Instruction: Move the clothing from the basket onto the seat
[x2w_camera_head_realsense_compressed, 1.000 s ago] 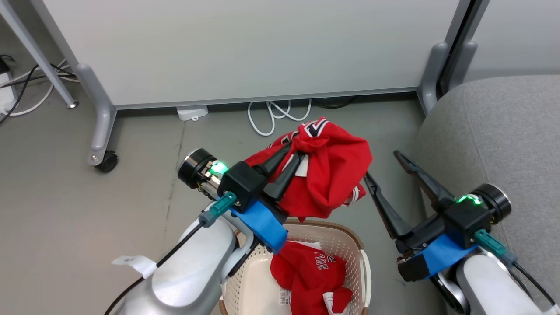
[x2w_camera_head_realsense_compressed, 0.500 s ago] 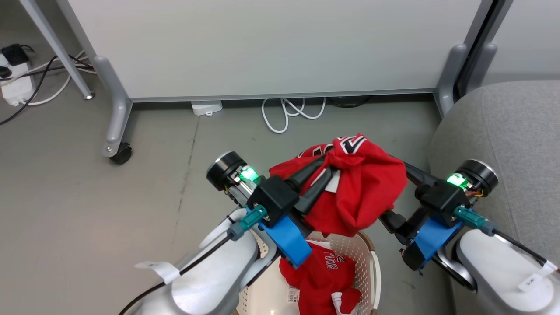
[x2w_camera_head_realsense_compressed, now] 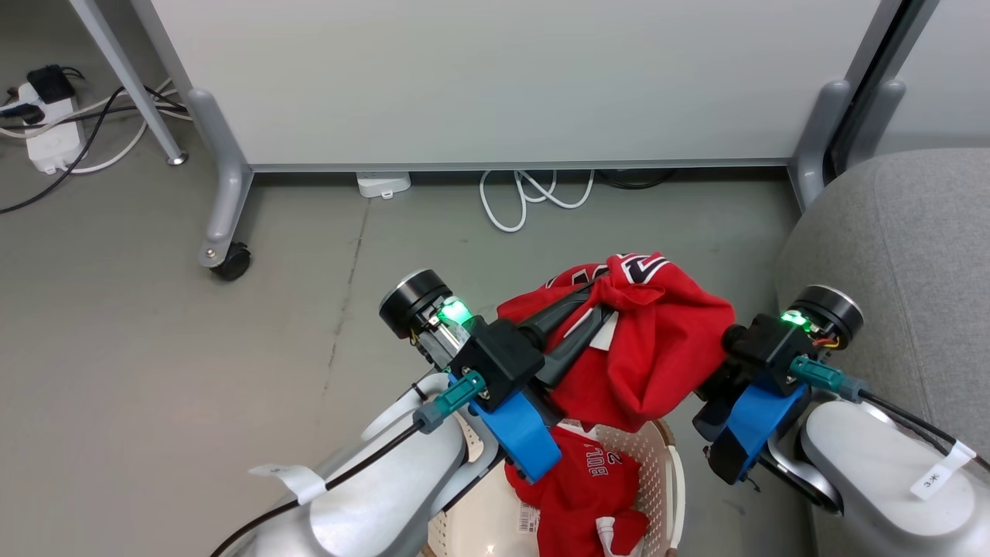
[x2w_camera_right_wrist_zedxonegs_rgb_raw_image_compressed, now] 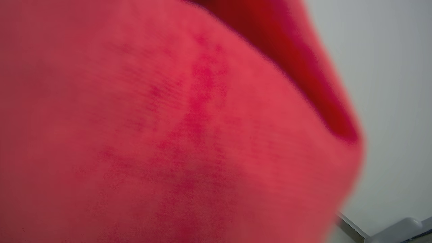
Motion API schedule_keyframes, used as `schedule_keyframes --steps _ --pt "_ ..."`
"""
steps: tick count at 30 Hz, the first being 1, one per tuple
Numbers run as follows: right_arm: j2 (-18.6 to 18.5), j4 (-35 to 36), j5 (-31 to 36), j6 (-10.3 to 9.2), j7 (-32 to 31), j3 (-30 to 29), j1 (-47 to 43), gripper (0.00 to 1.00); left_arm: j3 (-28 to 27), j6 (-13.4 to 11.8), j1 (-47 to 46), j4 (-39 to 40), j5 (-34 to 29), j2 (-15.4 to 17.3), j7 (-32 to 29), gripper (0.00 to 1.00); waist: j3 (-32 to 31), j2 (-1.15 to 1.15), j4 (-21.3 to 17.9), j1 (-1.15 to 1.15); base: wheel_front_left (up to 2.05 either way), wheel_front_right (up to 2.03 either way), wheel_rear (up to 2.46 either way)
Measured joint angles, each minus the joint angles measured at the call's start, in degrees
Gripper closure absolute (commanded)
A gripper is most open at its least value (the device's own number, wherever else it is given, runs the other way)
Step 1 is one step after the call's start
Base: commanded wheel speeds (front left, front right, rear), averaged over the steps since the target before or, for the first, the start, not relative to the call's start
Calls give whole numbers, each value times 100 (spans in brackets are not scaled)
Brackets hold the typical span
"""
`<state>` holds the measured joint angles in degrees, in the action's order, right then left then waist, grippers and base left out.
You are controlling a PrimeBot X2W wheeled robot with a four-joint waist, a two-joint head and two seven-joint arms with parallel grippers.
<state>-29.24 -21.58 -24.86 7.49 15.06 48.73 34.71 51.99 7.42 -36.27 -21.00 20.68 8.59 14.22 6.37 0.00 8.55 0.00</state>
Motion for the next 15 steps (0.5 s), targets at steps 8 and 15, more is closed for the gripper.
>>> schedule_keyframes --steps 8,15 --pt "24 26 -52 -1 -1 -63 -15 100 16 -20 -1 -8 9 32 25 100 -12 0 -47 0 0 0 0" --pt "69 60 -46 0 -1 -144 -52 100 42 -33 -5 -5 10 42 33 100 26 0 -59 0 0 0 0"
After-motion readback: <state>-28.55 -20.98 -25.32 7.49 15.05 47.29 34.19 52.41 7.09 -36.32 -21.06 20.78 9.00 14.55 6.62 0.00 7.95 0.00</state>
